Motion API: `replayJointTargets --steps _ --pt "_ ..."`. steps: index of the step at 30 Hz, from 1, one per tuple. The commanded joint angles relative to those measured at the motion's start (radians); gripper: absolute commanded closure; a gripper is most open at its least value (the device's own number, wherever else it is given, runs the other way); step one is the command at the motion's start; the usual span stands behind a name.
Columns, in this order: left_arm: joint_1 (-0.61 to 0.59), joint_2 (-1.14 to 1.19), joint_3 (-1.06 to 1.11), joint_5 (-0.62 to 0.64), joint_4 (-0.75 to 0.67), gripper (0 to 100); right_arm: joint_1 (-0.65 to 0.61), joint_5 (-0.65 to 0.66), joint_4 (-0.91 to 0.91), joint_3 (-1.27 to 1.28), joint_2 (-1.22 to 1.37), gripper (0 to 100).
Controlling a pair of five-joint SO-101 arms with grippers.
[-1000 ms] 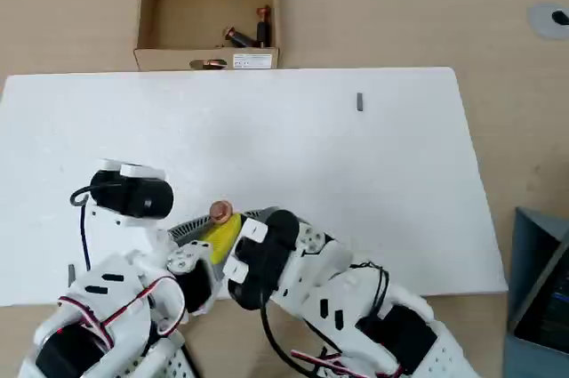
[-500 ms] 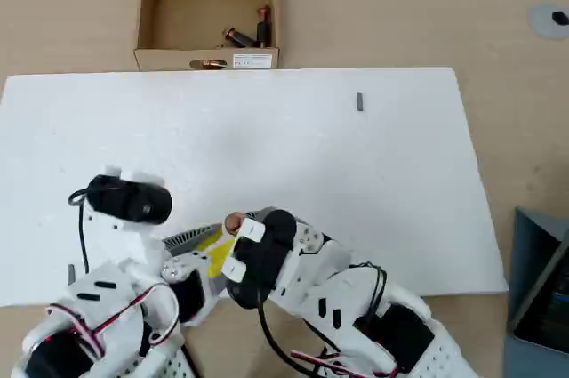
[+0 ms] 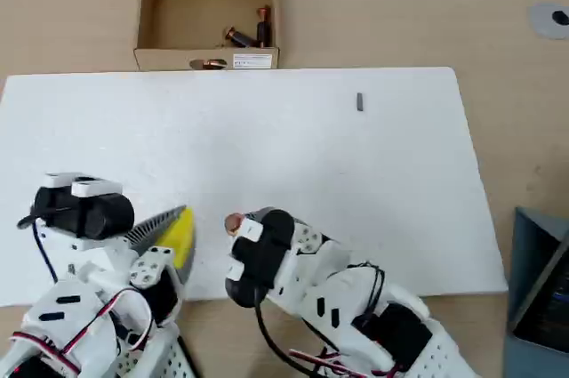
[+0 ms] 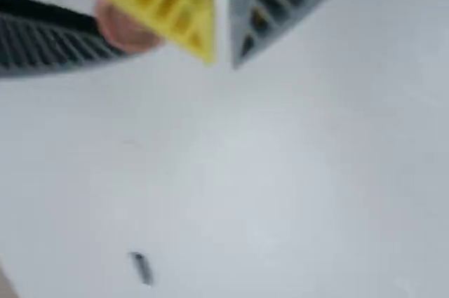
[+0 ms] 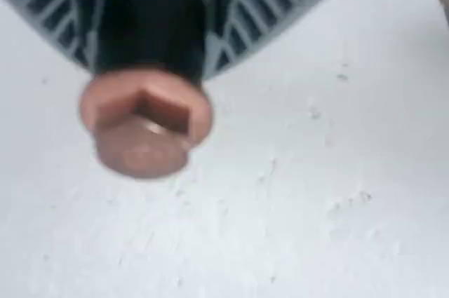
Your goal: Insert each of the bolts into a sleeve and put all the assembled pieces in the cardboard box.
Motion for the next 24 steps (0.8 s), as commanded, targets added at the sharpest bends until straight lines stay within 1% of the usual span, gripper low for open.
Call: replayJointTargets --steps 1,3,7,10,13,18,24 --pt "-0.117 -0.002 -0.032 -0.035 0.003 100 0.015 -0.002 -0.026 -0.004 -0.012 98.9" --pt "-0.204 -0.002 0.000 -0.048 0.002 100 0.067 -0.002 -0.026 -0.004 -0.012 98.9" --pt "-0.361 -0.002 0.133 -0.081 -0.003 100 0.234 -0.002 -0.026 -0.013 -0.012 98.9" --pt "-0.436 -0.004 0.250 -0.097 -0.017 100 0.338 -0.040 -0.026 -0.035 -0.012 98.9" --pt "-0.494 -0.004 0.359 -0.124 -0.089 100 0.404 -0.104 -0.018 -0.070 -0.004 98.9" --pt "-0.529 -0.004 0.500 -0.146 -0.215 100 0.470 -0.190 -0.018 -0.107 -0.002 98.9" --pt "-0.525 -0.004 0.618 -0.144 -0.305 100 0.487 -0.278 -0.021 -0.197 0.025 98.9"
